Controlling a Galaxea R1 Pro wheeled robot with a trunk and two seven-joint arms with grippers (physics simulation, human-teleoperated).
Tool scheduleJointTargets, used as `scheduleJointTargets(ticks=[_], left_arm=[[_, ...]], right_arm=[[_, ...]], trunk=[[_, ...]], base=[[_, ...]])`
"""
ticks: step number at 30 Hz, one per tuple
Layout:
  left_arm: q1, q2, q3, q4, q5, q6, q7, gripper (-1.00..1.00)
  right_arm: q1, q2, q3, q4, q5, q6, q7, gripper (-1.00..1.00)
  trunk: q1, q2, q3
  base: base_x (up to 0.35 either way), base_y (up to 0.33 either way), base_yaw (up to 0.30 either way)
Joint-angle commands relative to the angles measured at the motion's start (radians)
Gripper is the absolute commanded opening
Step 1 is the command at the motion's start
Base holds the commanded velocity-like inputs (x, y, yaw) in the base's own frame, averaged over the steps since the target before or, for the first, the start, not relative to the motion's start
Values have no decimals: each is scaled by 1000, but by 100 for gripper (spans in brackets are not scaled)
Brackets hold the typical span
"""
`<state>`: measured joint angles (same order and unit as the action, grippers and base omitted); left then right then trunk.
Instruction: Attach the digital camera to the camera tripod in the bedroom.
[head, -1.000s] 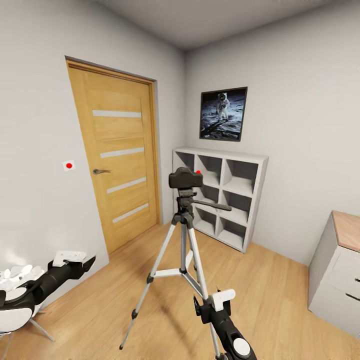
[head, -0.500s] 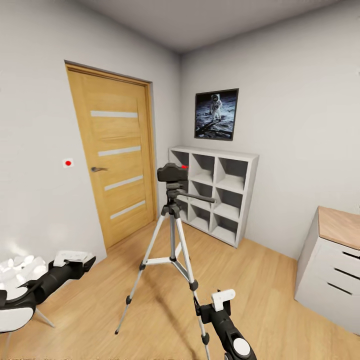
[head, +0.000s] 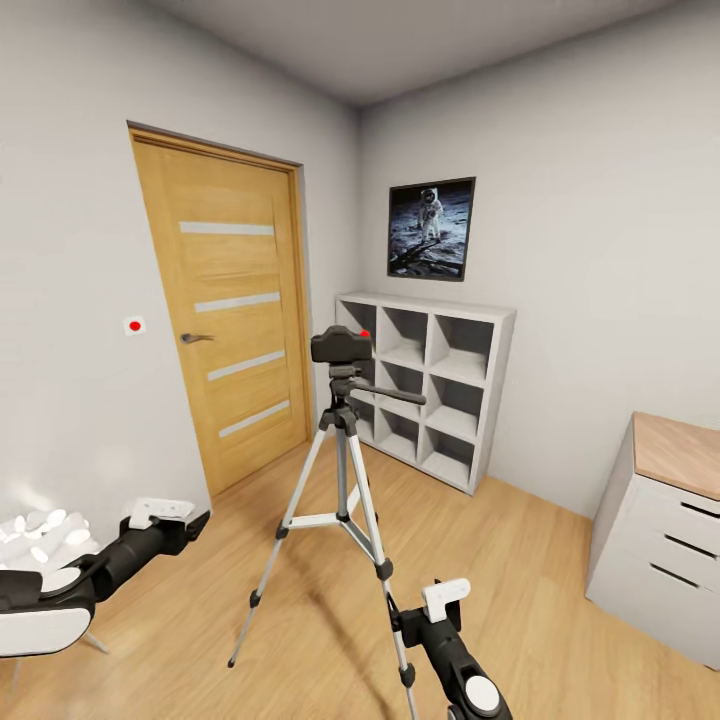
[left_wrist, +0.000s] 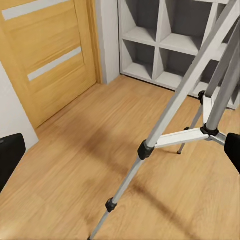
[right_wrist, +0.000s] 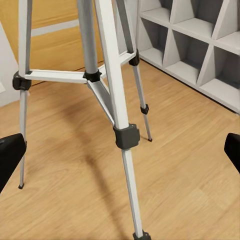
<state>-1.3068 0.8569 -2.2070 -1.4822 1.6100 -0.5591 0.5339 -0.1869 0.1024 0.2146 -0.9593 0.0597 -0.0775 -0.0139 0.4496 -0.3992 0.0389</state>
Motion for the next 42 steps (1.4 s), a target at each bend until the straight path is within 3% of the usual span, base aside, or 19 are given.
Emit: scheduleJointTargets(ticks=[1,18,37,42], left_arm=[[-2,0,-4,-1,4,-5,1,100],[-2,-1,-4,-1,4,-5,1,100],[-2,-1,-4,-1,4,-5,4,100],[-2,-4,-5,-1,4,-5,45,100]], right_arm=[[0,0,0,1,6,-2,-1,100],[0,4,0,1,5,-1,-1,100],[0,7,0,2,5,-1,-8,100],[0,7,0,2,5,-1,-8,100]], trunk=[[0,-1,-1],[0,-1,-1],[0,-1,-7],[0,-1,-10]], base=[[0,0,0],[-43,-38,6],[-236,-218,261],[-229,-231,283]])
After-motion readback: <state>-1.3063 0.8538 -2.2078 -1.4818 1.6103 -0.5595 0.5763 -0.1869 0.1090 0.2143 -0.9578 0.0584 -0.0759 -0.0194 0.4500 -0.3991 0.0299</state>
